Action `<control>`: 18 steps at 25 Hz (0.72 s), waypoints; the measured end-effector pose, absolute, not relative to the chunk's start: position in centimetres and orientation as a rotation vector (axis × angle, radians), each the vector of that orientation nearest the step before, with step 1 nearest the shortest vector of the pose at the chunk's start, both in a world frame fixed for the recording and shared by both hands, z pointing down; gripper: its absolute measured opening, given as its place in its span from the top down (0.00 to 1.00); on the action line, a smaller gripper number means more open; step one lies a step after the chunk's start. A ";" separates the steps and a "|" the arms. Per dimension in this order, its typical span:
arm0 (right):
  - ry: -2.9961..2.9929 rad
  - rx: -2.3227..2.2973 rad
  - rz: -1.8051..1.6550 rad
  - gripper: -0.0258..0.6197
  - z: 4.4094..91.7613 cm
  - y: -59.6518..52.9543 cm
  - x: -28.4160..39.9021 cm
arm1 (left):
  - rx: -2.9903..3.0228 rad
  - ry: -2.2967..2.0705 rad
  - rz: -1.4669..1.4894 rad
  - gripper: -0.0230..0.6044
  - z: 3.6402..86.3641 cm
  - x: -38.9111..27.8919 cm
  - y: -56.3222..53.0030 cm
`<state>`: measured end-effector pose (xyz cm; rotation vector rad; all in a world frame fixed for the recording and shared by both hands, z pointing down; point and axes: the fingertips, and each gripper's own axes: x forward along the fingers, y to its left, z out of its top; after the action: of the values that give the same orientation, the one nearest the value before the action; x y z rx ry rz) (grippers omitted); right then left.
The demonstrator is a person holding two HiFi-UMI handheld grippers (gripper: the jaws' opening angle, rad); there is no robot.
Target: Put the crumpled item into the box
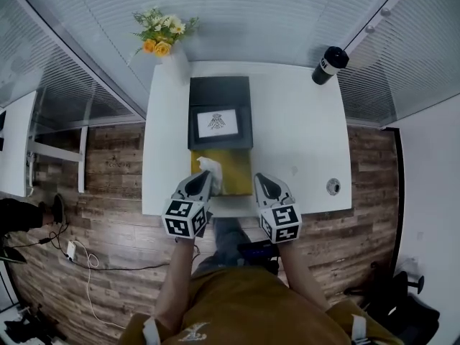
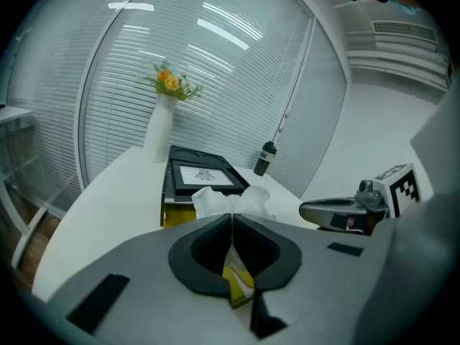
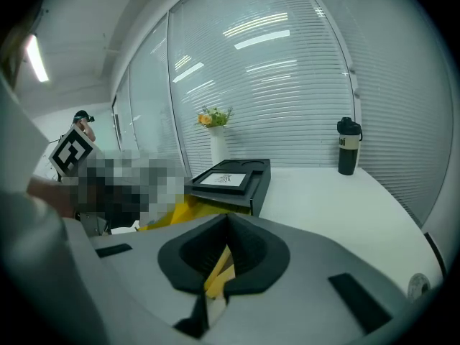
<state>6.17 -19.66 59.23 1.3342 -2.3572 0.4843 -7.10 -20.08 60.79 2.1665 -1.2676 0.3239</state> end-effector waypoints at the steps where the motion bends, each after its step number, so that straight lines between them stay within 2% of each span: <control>1: -2.354 1.333 0.490 0.94 59.4 -19.8 6.2 | 2.163 -1.260 0.334 0.91 61.1 -6.9 -20.2; 18: -2.326 1.319 0.531 0.94 60.7 -21.5 6.0 | 2.160 -1.085 0.660 0.91 64.6 -4.6 -21.6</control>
<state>5.97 -21.52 60.75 1.3189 -2.3258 0.5311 -4.60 -21.56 64.59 2.1603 -1.0853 0.6595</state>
